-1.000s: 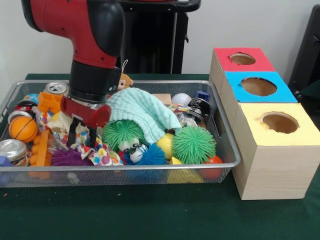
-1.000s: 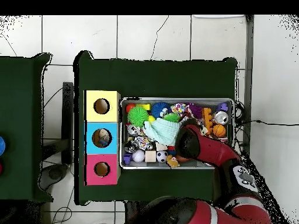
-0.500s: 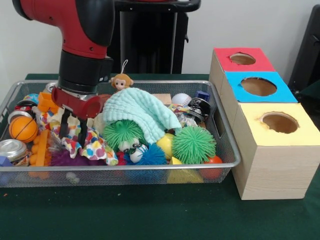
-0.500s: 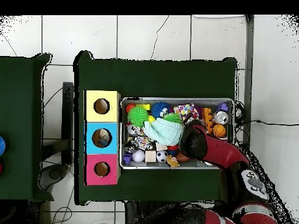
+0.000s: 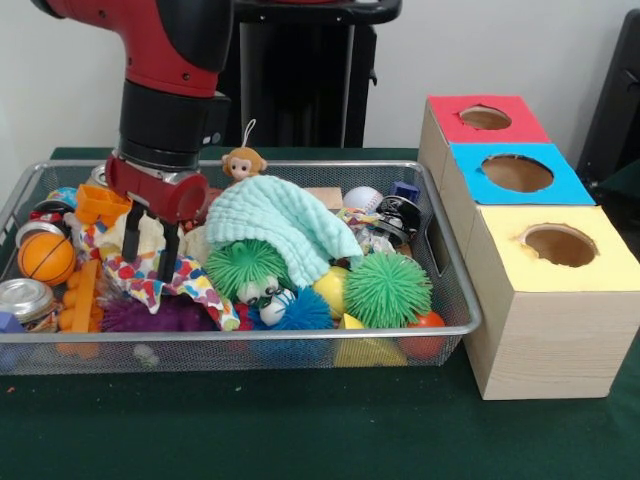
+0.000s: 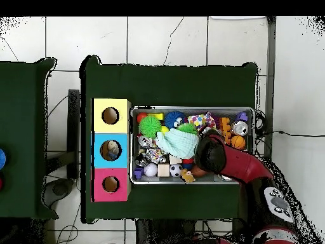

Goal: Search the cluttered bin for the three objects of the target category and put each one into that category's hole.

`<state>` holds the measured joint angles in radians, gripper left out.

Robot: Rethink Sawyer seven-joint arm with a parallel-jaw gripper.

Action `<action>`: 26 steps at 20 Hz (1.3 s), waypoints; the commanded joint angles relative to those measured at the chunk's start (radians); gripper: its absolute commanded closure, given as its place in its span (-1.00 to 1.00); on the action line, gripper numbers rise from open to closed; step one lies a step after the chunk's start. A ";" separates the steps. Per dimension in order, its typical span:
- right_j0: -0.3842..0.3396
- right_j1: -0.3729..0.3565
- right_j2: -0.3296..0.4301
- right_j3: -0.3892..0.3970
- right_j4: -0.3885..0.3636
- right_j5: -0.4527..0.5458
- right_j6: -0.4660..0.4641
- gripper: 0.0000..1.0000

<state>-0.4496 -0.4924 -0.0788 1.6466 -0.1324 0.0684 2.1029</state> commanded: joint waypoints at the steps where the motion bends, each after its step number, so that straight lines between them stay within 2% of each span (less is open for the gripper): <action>1: 0.013 -0.051 0.092 0.050 0.052 0.182 0.091 -1.00; 3: 0.006 -0.083 0.097 0.048 0.054 0.227 0.071 -1.00; 6: -0.009 -0.093 0.106 0.040 0.049 0.255 0.052 -1.00; 10: -0.031 -0.092 0.117 0.040 0.037 0.248 0.044 -1.00; 14: -0.084 -0.112 0.136 0.045 0.012 0.273 -0.002 -1.00; 26: -0.090 -0.045 0.134 0.052 -0.025 0.173 0.033 -1.00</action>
<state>-0.5201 -0.5985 -0.0293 1.6482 -0.1258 0.2197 2.1029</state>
